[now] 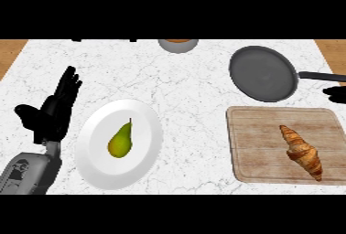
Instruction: Pick the croissant from the cutting board and place it in the pan
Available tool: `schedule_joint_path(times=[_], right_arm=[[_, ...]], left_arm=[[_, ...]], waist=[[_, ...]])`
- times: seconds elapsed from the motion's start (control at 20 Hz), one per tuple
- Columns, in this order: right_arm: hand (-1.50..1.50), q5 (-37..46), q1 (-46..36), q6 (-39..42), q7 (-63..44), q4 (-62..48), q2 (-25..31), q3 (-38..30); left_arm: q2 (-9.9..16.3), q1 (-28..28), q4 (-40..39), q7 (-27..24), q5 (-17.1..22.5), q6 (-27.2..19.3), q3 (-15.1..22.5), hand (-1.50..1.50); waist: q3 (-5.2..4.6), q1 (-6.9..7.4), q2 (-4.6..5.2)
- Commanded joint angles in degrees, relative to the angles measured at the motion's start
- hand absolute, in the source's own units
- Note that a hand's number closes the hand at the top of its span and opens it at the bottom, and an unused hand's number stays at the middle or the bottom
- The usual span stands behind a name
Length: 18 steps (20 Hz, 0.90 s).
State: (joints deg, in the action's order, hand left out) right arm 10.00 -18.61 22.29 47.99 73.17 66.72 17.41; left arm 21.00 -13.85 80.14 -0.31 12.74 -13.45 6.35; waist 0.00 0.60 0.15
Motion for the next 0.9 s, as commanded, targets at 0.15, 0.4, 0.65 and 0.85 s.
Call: schedule_joint_path(times=[0.15,0.4,0.65,0.85], right_arm=[[-1.5,6.0,-2.3,5.4,4.2,-2.2,-2.3,3.1],[-1.5,9.6,-3.9,4.5,8.1,-7.6,-4.4,6.1],[-1.5,12.7,-4.5,3.5,8.3,-5.7,-4.1,6.7],[-1.5,17.8,-3.5,-0.9,5.5,-6.4,-9.6,8.8]], left_arm=[[-1.4,-1.5,0.8,2.7,-1.1,0.0,-0.2,0.0],[-1.5,1.6,3.2,1.3,-2.3,0.3,0.0,0.0],[-0.7,1.4,0.5,-0.4,-0.6,3.3,-3.6,0.0],[-2.2,0.1,3.7,4.0,-2.6,1.8,-2.0,0.0]], waist=[[0.02,-0.18,-0.08],[0.04,0.55,0.02],[0.0,0.11,-0.02],[0.02,0.0,-0.07]])
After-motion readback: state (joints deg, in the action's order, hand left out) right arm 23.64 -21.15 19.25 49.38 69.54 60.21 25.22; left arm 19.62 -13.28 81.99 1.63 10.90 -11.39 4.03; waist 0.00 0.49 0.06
